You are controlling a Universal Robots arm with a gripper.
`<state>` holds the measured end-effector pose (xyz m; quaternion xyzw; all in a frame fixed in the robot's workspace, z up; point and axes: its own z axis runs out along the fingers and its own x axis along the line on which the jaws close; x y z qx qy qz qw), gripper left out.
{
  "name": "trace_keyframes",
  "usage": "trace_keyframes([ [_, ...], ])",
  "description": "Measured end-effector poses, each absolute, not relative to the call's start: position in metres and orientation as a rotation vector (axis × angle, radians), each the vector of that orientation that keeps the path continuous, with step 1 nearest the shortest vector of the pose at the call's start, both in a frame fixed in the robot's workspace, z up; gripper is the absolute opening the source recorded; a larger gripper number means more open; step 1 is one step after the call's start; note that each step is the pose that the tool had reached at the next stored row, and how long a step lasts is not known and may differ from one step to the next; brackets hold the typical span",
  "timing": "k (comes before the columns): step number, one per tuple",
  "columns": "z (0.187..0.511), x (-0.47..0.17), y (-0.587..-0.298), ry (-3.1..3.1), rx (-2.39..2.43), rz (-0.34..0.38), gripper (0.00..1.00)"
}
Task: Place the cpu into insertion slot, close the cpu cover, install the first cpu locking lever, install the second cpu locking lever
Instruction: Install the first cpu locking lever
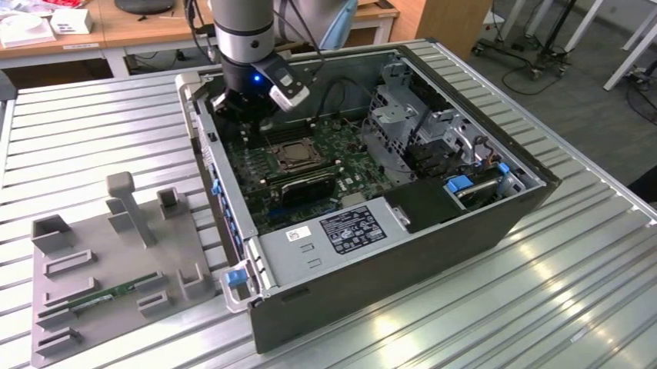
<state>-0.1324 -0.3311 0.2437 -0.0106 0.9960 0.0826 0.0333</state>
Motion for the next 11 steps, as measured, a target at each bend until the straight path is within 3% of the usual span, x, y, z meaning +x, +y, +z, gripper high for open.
trace_keyframes([
  [11,0.2432,-0.1304,-0.3303,3.063,-0.032,0.271,0.11],
])
